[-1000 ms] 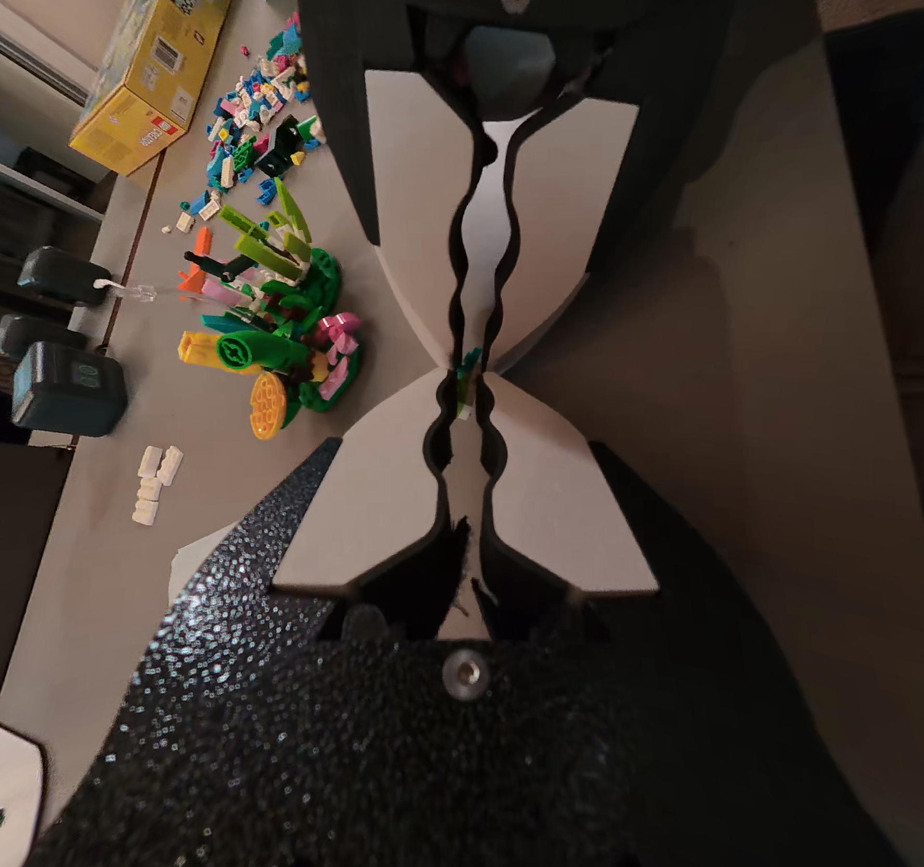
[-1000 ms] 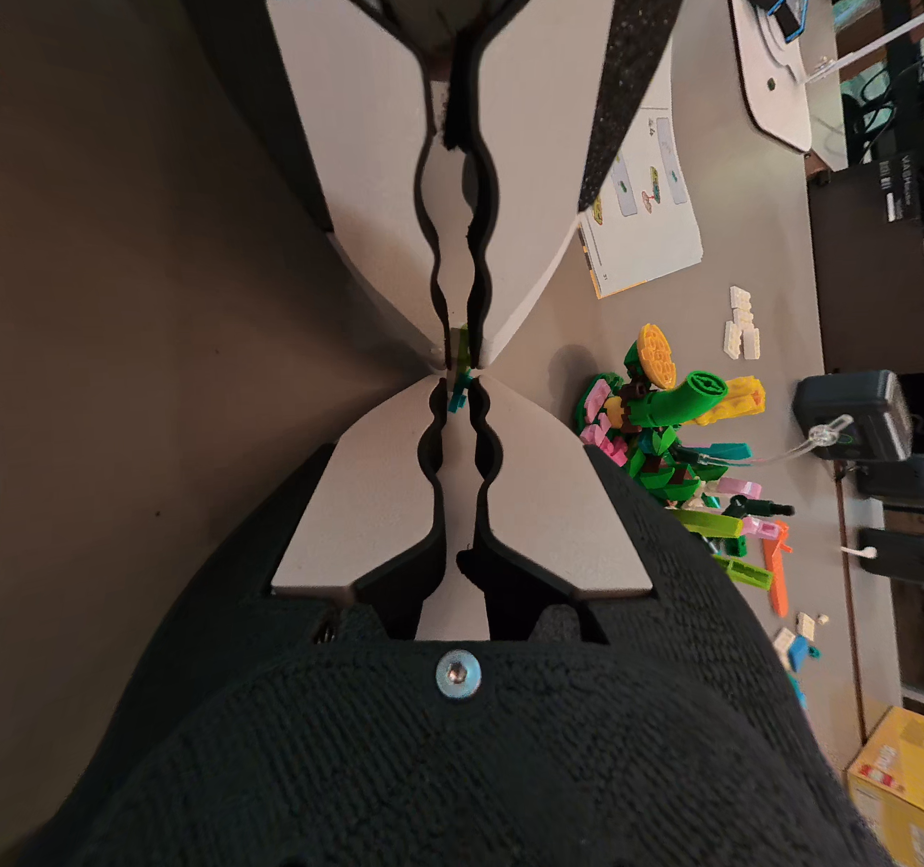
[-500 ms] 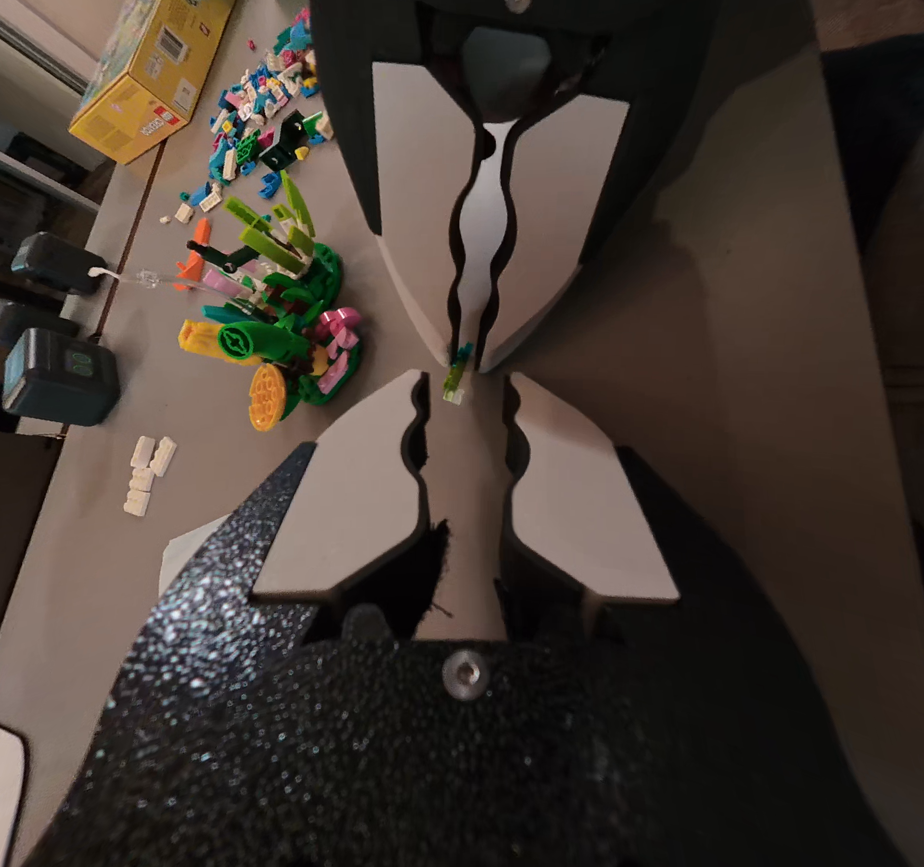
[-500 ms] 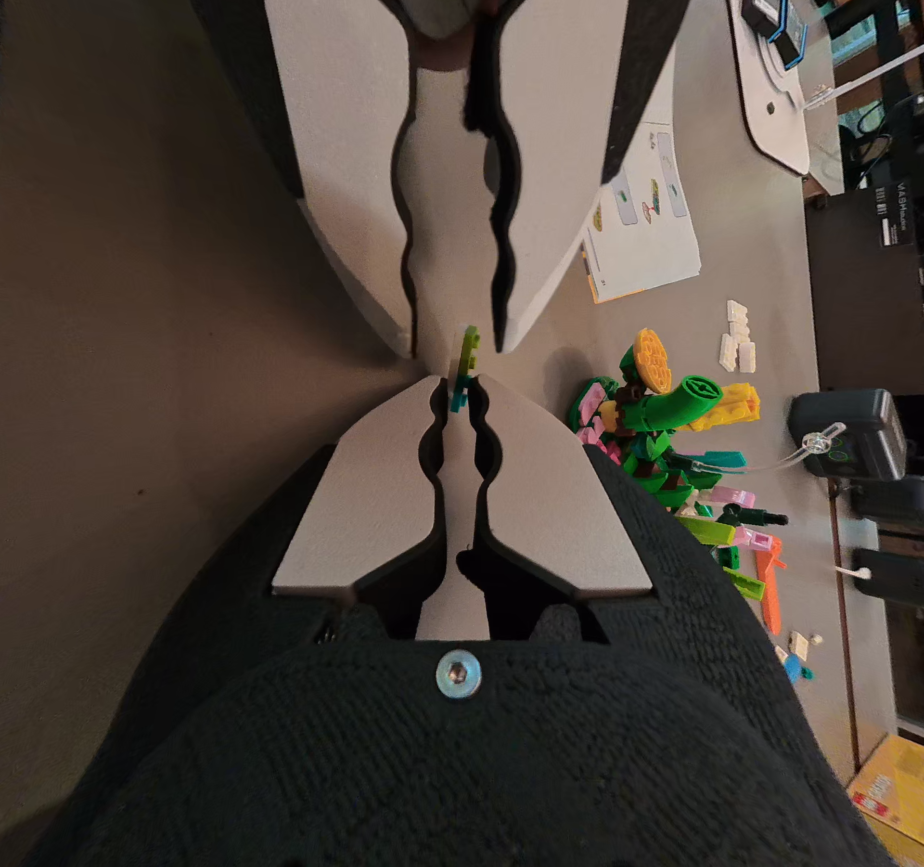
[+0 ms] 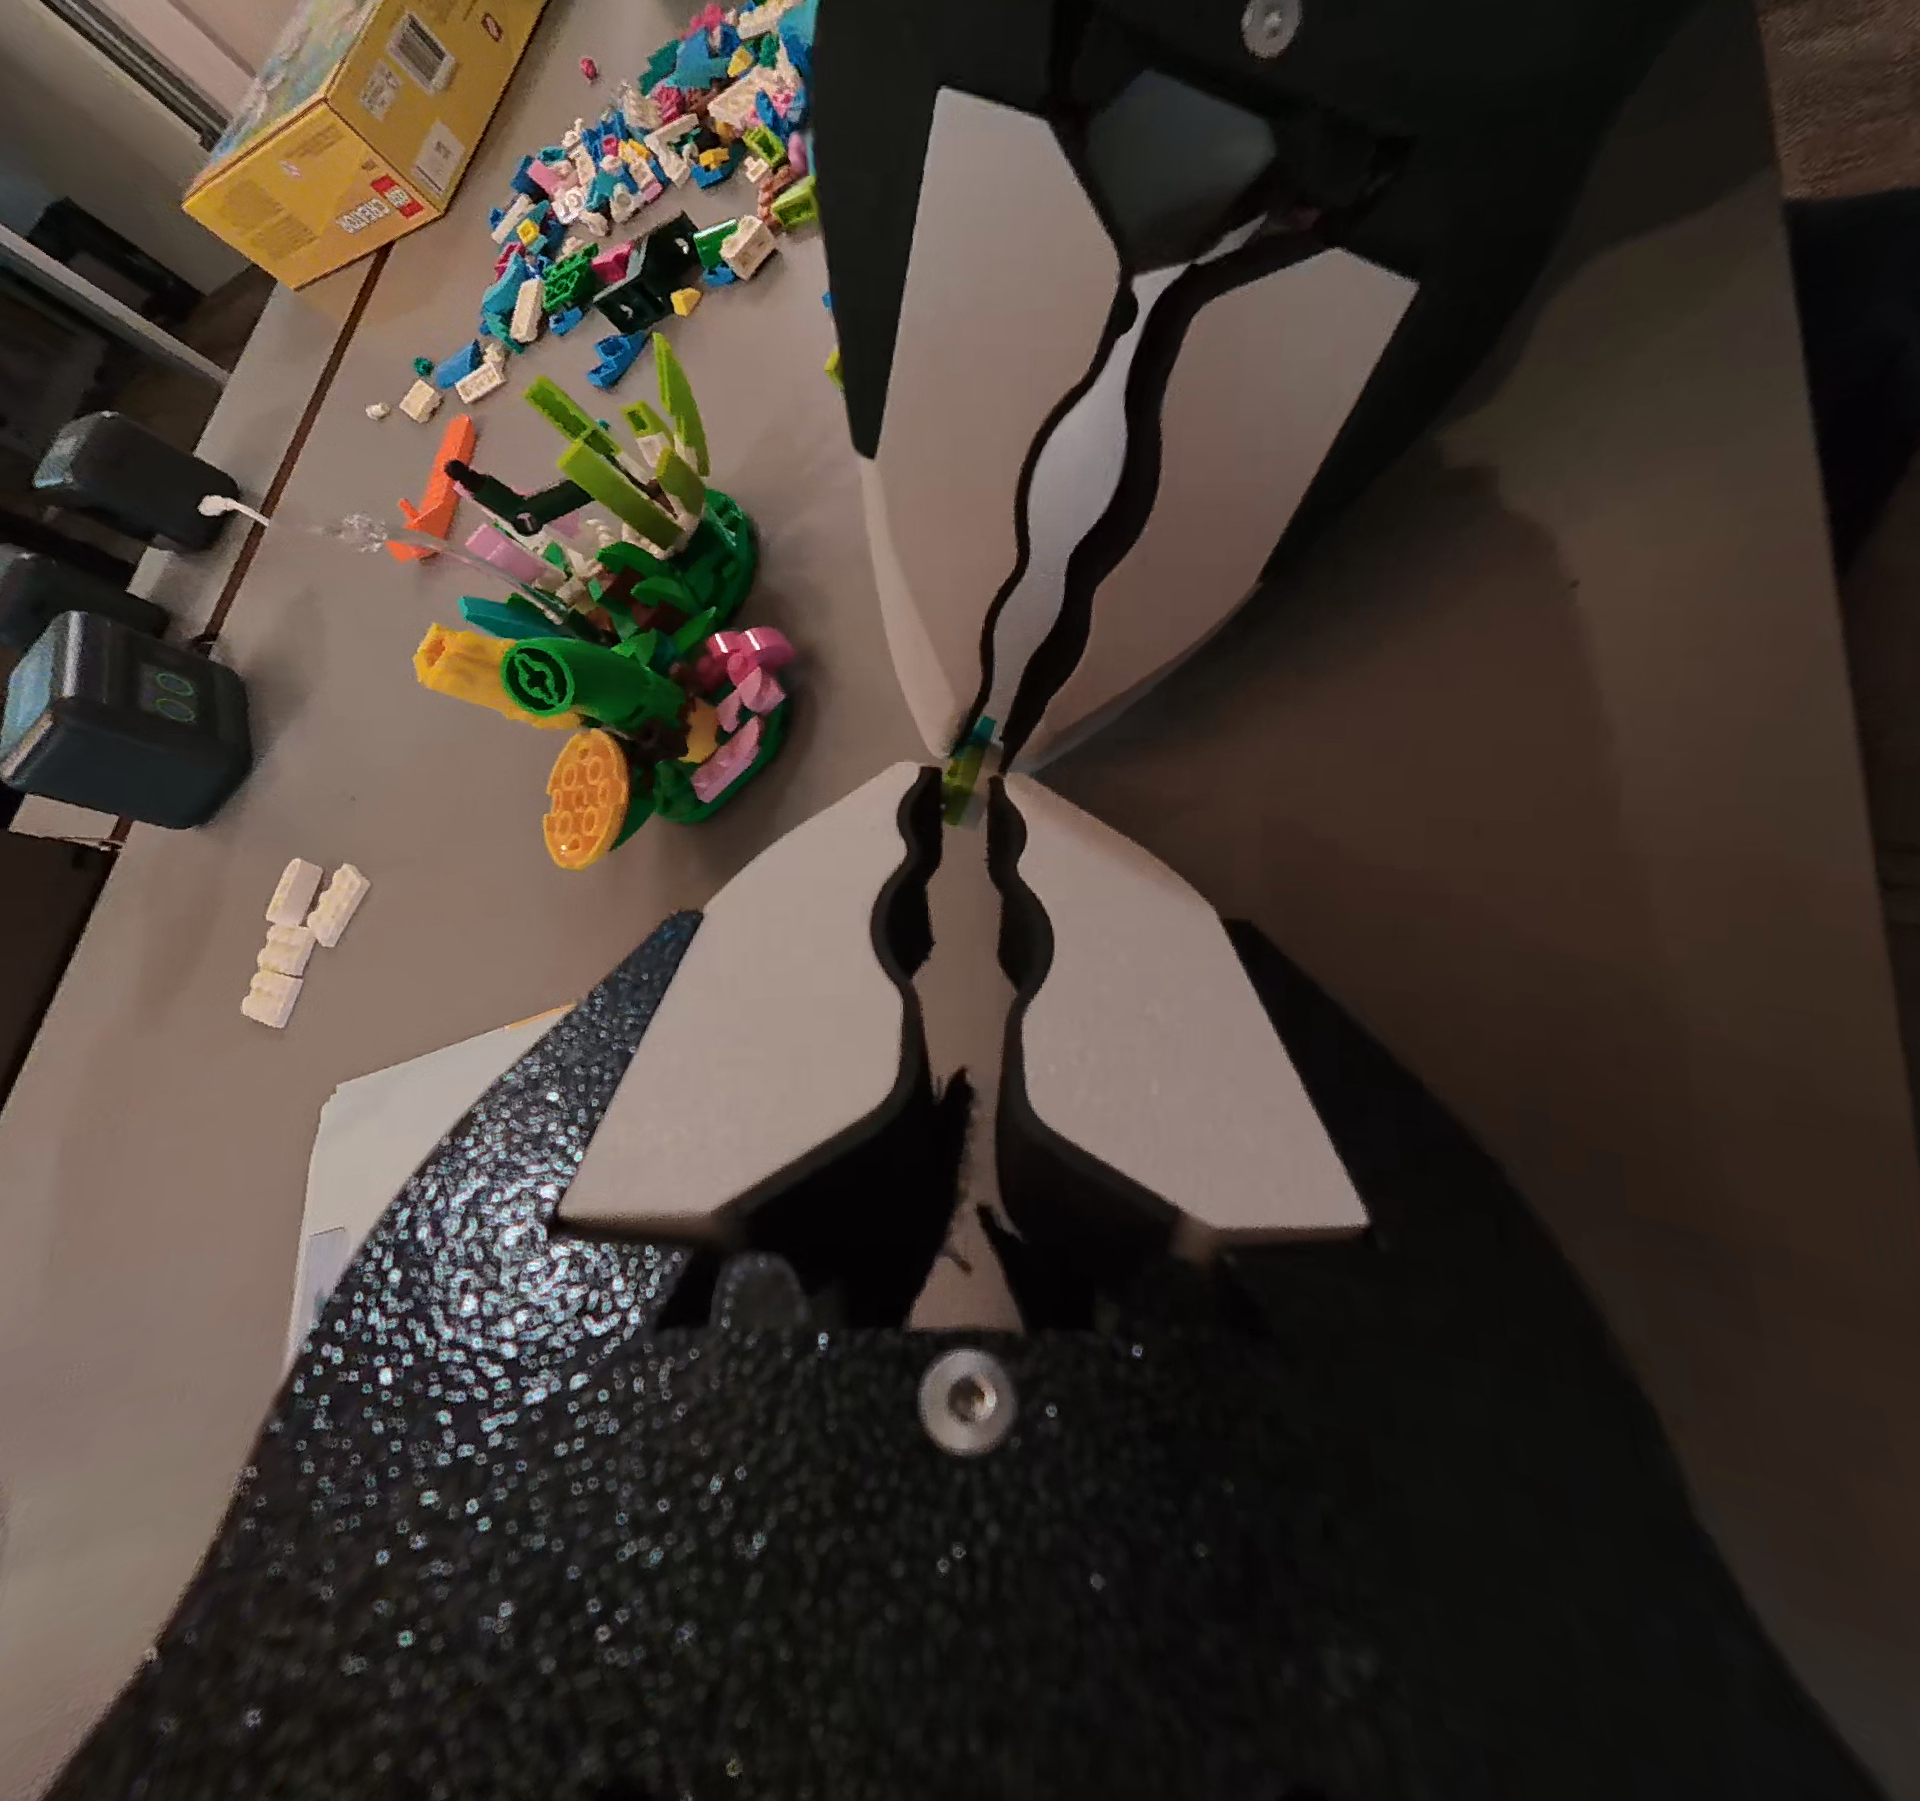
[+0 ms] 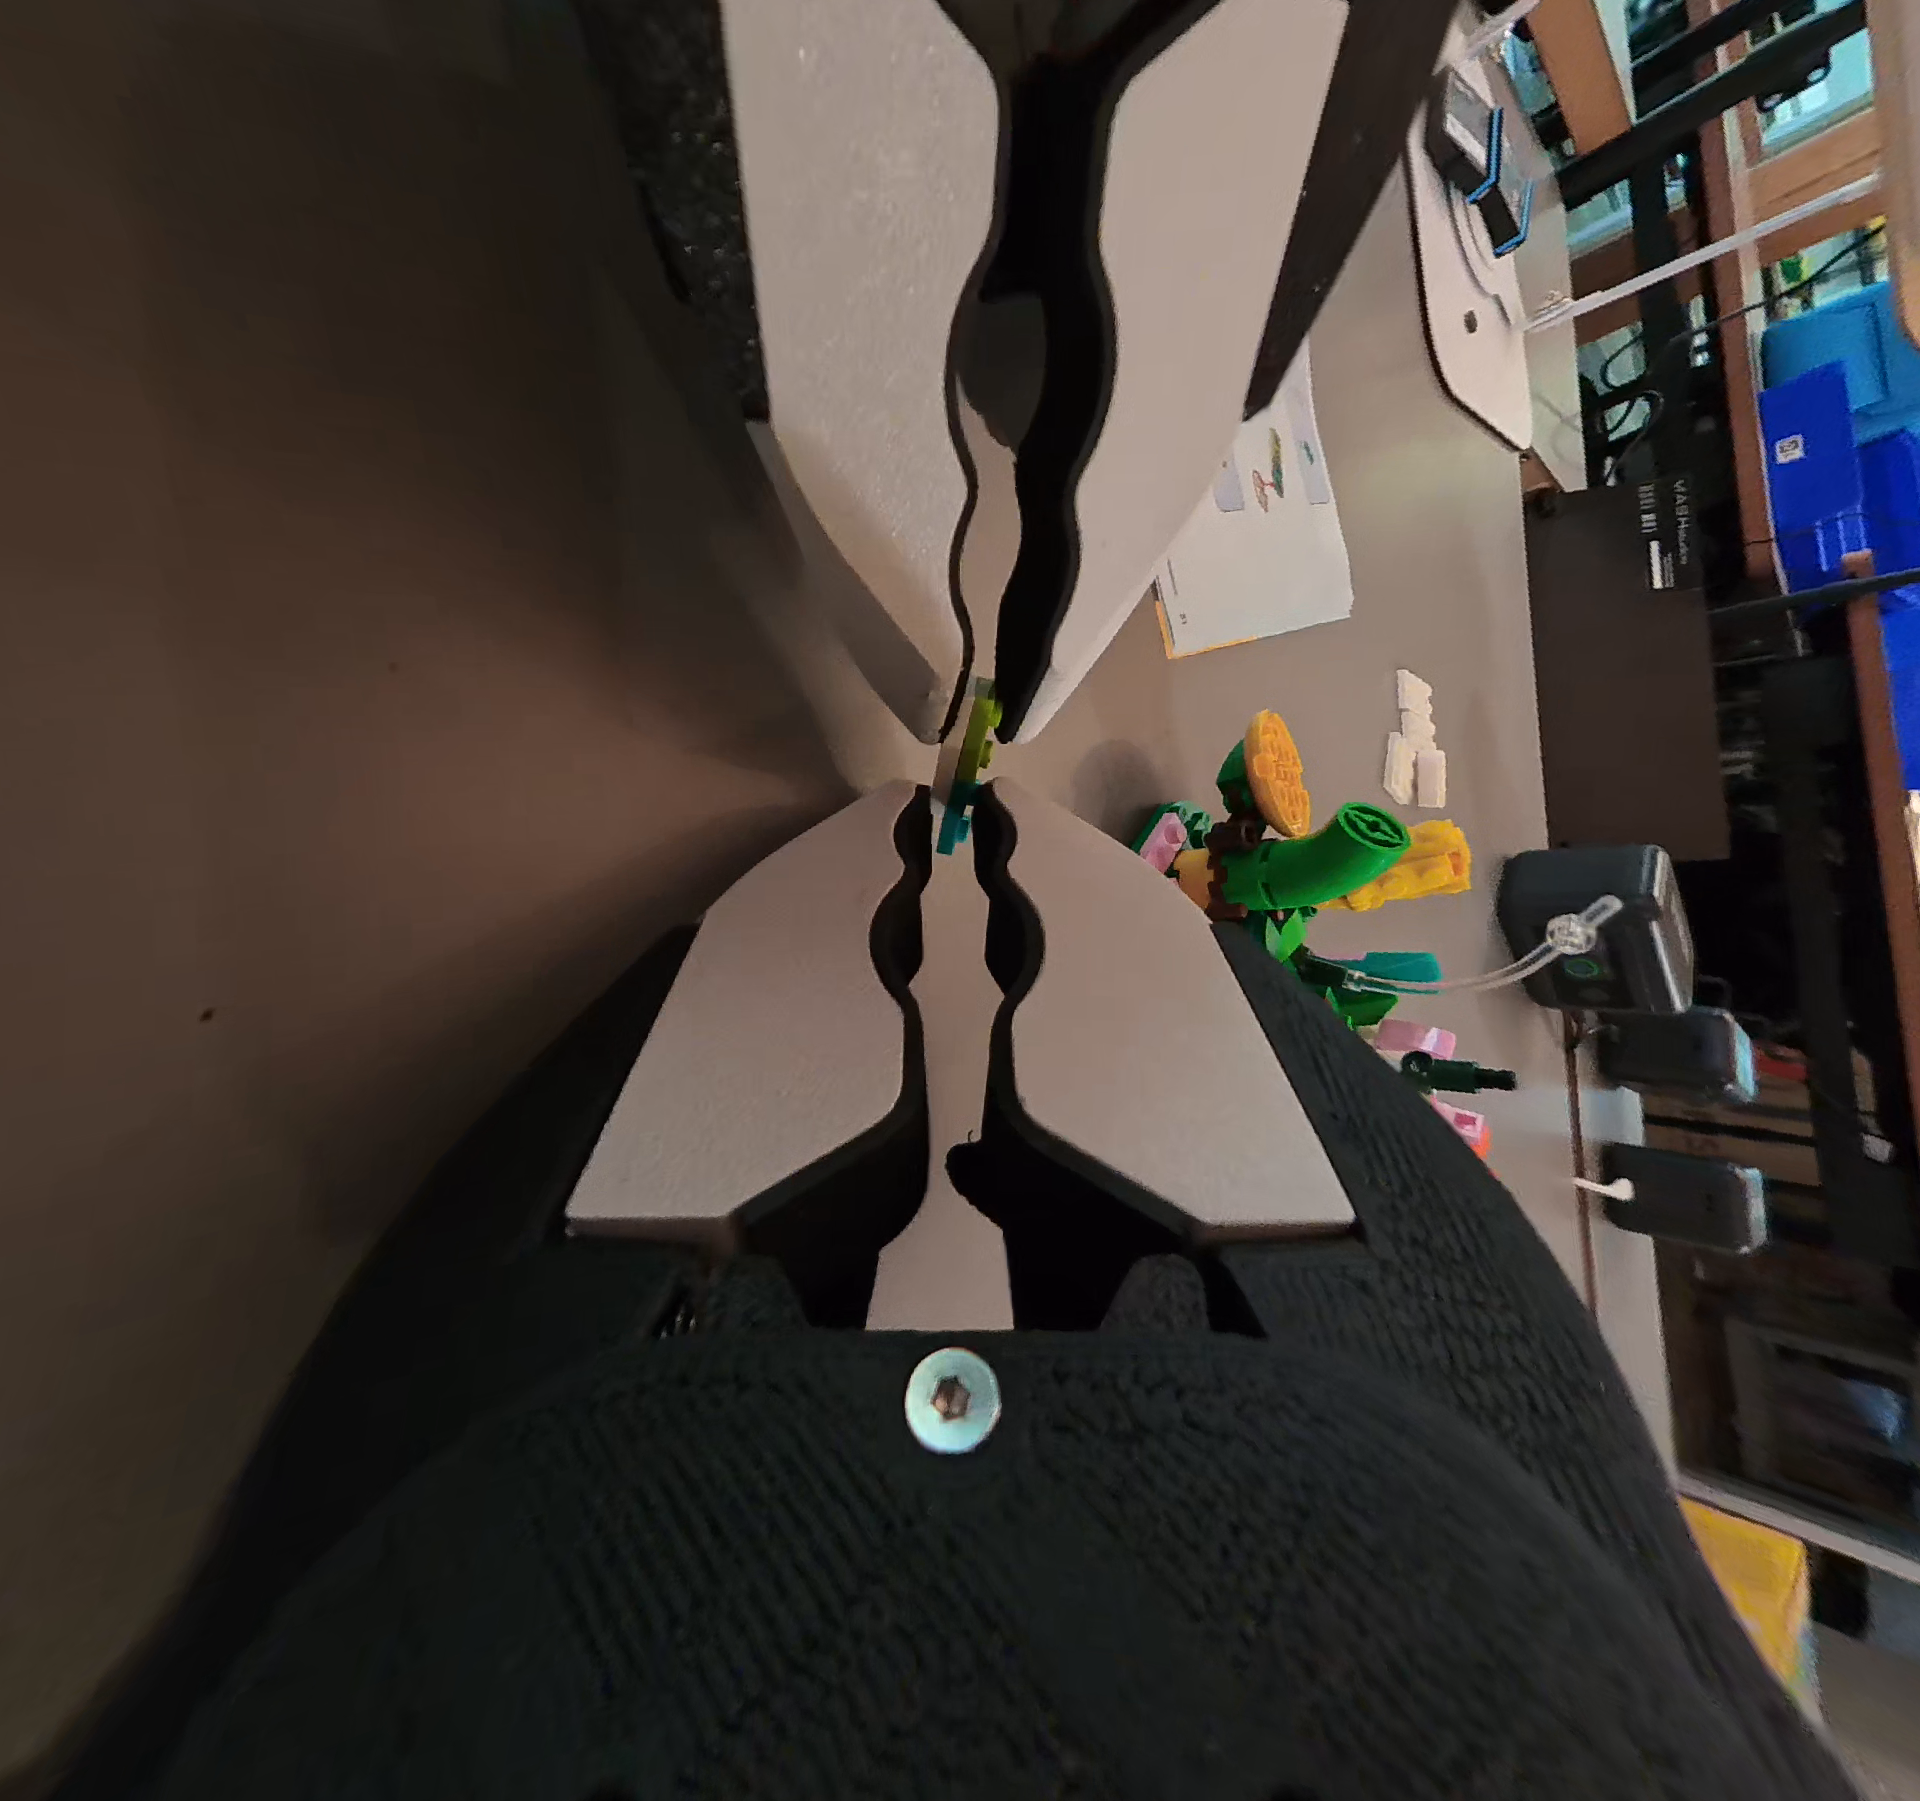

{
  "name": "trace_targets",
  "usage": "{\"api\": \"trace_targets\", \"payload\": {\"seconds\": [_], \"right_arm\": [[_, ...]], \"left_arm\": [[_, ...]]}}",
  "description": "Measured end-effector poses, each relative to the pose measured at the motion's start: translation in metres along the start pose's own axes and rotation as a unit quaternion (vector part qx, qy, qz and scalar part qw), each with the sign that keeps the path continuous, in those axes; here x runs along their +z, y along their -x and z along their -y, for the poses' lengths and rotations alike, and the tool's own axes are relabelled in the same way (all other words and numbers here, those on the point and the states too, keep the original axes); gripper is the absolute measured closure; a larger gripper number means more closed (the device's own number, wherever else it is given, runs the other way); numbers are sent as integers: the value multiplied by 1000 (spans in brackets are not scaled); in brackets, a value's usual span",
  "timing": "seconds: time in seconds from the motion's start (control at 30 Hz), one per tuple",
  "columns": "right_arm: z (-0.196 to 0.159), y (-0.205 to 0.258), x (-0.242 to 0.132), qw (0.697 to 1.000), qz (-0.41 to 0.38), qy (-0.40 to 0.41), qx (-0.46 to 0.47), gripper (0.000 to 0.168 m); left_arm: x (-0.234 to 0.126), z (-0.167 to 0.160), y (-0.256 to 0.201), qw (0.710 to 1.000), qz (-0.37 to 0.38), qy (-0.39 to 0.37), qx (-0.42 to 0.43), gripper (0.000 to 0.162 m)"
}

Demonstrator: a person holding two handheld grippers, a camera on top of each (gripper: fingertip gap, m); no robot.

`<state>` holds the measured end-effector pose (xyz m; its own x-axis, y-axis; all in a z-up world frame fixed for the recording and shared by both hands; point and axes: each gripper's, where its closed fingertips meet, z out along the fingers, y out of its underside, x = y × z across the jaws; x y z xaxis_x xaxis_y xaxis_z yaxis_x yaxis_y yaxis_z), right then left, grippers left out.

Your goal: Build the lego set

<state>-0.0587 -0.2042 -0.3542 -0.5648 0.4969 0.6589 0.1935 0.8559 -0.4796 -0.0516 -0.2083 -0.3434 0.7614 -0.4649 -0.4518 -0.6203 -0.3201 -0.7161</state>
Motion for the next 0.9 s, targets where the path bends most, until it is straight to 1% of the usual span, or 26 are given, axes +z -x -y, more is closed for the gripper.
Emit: {"api": "trace_targets", "payload": {"seconds": [0.1,0.17,0.23,0.37,0.4,0.5,0.6,0.67,0.73,0.9], "right_arm": [[1,-5,-2,999,0,-14,43,160],[1,-9,-5,998,2,-23,61,152],[-2,-12,-7,998,2,-21,54,150],[10,-8,-12,996,21,-55,69,153],[10,-8,-13,996,21,-55,69,158],[10,-9,-14,997,20,-46,60,160],[7,-7,-14,999,20,-29,42,161],[6,-5,-14,999,29,-19,38,161],[8,-1,-15,998,42,-18,40,161],[8,5,-18,997,64,-7,36,161]], "left_arm": [[-2,2,4,1000,12,-10,2,154],[-6,9,4,999,-4,-40,-26,154],[-10,16,4,996,-18,-70,-49,154],[-12,20,3,992,-32,-95,-72,154],[-12,22,3,992,-33,-101,-75,154],[-12,22,2,991,-36,-103,-77,154],[-10,21,0,994,-25,-95,-56,154],[-7,20,-3,996,-17,-85,-23,148],[-6,21,-6,996,-2,-83,20,153],[-7,23,-12,993,2,-85,87,154]]}}
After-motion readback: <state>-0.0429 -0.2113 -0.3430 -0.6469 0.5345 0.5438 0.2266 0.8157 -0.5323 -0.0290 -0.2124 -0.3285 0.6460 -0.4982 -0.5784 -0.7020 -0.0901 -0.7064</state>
